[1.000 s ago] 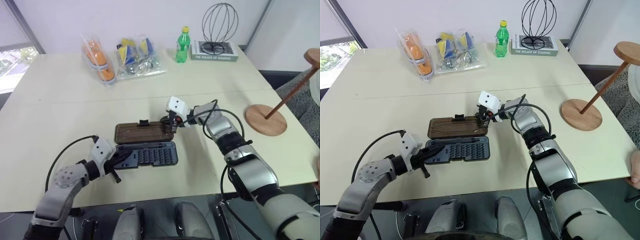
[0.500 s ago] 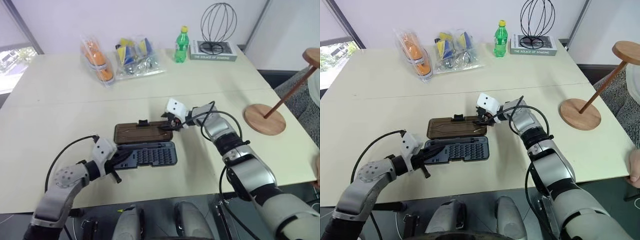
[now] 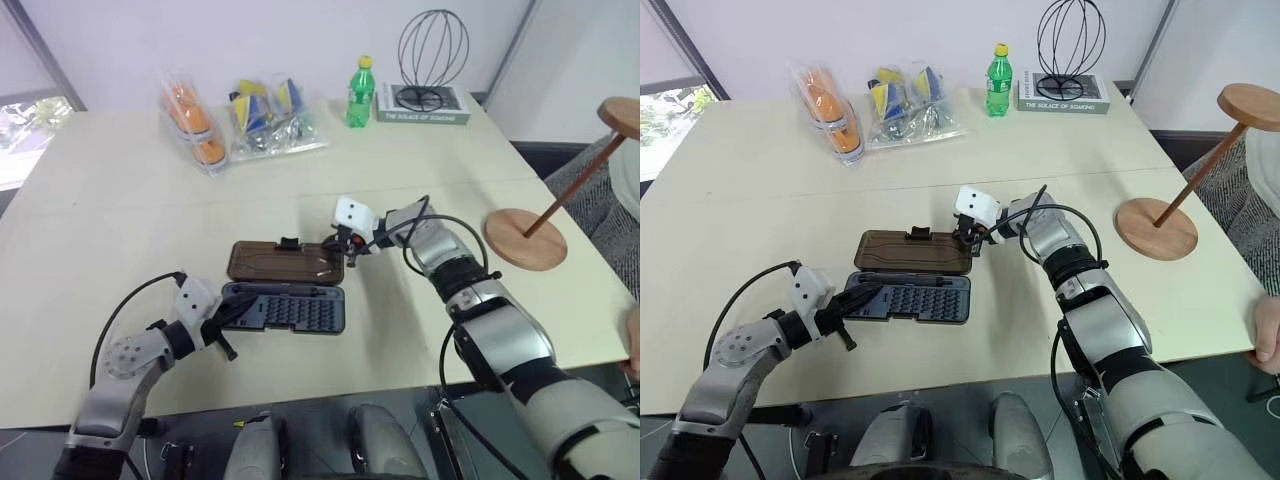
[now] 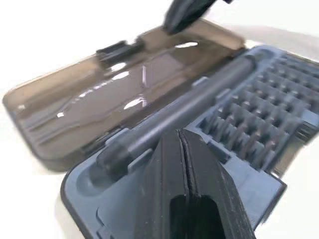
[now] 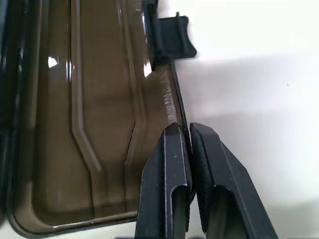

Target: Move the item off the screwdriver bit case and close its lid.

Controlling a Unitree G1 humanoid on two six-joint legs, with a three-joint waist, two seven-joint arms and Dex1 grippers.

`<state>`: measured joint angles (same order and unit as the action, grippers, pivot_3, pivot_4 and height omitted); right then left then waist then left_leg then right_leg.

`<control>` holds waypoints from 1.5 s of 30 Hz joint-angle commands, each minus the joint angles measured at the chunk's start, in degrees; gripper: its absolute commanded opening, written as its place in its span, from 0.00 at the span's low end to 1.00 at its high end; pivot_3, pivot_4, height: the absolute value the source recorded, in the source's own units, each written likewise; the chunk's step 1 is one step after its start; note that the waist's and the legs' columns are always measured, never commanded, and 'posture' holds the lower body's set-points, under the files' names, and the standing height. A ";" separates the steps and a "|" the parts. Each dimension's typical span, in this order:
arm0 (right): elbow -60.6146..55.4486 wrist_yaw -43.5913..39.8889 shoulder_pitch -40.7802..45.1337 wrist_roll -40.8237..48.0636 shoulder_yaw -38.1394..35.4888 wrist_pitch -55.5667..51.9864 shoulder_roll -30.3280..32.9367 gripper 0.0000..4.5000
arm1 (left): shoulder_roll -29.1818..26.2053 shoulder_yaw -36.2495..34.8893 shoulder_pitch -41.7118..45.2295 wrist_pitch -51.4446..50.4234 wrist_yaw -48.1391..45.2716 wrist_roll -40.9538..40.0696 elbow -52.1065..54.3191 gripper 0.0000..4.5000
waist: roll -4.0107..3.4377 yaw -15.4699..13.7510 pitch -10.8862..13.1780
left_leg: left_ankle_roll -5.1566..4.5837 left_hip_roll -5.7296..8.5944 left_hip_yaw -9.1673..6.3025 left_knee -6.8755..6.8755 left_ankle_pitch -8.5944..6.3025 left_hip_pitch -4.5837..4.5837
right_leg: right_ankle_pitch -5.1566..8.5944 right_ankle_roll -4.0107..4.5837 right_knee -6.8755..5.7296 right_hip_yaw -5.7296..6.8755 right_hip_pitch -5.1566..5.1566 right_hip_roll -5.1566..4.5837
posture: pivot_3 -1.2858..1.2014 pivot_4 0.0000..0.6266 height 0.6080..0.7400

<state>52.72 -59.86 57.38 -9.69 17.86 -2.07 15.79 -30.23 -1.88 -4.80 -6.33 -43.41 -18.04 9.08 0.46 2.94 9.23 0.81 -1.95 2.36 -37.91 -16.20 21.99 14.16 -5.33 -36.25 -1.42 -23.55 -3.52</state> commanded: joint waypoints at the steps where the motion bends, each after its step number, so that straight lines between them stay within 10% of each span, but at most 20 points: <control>1: 0.22 2.12 -0.93 -2.29 1.59 3.71 0.04 0.01 | 0.62 1.00 -1.37 0.71 0.23 1.63 -2.32 0.00 | 0.00 -0.08 0.00 | 0.00 0.00 -0.01 0.02 0.00 -0.04 | 0.00 0.00 0.00 0.00 0.03 0.01 | 0.52 0.24 1.00; 17: -16.90 24.11 -3.84 -11.44 0.85 28.97 6.36 0.01 | 0.94 1.65 1.32 7.22 -2.86 2.54 -10.90 0.00 | -0.04 -0.43 0.05 | 0.01 -0.03 0.01 0.06 0.00 -0.20 | 0.03 0.06 0.00 -0.03 0.13 -0.07 | 0.52 0.24 1.00; 29: -50.83 22.25 -22.04 -9.34 -2.42 15.65 10.56 0.01 | -1.79 -0.94 9.49 -5.69 -0.96 -2.80 -1.08 0.00 | 0.08 -0.85 0.13 | 0.00 0.03 -0.06 -0.01 0.00 0.49 | 0.01 0.02 0.06 0.02 -0.41 -0.12 | 0.52 0.24 1.00; 45: -54.94 22.09 -24.28 -9.75 -1.10 12.66 9.64 0.01 | -4.19 -4.97 29.18 -32.08 2.43 -22.32 16.76 0.00 | 0.68 -0.58 0.58 | 0.00 0.11 -0.06 -0.01 0.00 0.56 | -0.07 -0.17 0.07 0.01 -0.46 0.07 | 0.52 0.24 1.00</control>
<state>0.24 -38.21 32.49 -21.08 17.07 9.29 25.88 -34.73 -3.22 20.49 -36.56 -43.11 -36.85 24.92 1.14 2.36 9.81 0.81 -1.84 2.29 -37.91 -16.19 22.55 14.09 -5.51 -36.17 -1.40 -24.01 -3.41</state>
